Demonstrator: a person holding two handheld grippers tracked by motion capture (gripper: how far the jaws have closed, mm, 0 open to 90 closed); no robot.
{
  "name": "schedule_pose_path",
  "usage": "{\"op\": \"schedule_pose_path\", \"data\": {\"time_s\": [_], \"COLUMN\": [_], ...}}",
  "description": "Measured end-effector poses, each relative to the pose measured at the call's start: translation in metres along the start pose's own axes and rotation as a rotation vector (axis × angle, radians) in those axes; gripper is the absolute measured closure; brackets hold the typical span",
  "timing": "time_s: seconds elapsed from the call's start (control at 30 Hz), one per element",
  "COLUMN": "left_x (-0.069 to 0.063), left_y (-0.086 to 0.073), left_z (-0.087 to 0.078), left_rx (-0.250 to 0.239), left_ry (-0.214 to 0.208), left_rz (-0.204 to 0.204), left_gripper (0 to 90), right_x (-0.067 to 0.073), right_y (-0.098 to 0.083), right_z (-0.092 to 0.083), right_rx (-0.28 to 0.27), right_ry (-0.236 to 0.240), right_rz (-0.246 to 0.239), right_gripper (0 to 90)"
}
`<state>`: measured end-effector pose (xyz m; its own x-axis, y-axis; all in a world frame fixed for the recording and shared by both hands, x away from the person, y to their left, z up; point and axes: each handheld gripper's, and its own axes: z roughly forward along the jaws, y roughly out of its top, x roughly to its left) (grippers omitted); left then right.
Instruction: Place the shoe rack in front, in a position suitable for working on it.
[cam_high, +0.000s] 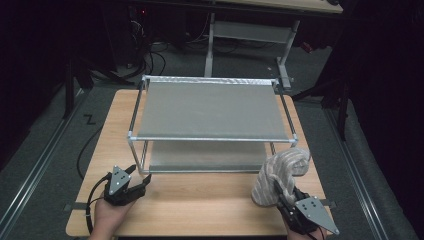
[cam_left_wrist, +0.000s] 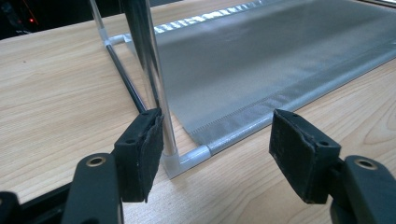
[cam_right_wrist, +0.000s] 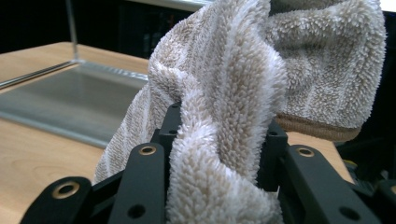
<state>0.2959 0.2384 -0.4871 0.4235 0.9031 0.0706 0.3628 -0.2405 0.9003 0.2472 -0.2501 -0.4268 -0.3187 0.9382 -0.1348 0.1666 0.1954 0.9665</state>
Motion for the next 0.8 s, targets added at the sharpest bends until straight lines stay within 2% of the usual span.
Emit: {"op": "schedule_pose_path", "data": {"time_s": [0.07,0.63,0.8], "left_x": [0.0,0.001,0.003], "left_y": [0.0,-0.001,-0.001], "left_z": [-0.001,-0.002,-0.002], "left_rx": [0.003,0.006,0.004], "left_ry": [0.002,0.016,0.021], "left_rz": [0.0,-0.006,-0.015], "left_gripper": [35.3,34.9,34.7], "right_x": [0.006,0.032,0.035], "right_y": [0.0,-0.005,-0.005], "right_z": [0.002,0.02,0.022], "right_rx": [0.006,0.059,0.063], "right_ry": [0.013,0.144,0.162], "right_rz": [-0.023,-0.08,-0.075], "right_gripper": [63.0,62.9,62.7]}}
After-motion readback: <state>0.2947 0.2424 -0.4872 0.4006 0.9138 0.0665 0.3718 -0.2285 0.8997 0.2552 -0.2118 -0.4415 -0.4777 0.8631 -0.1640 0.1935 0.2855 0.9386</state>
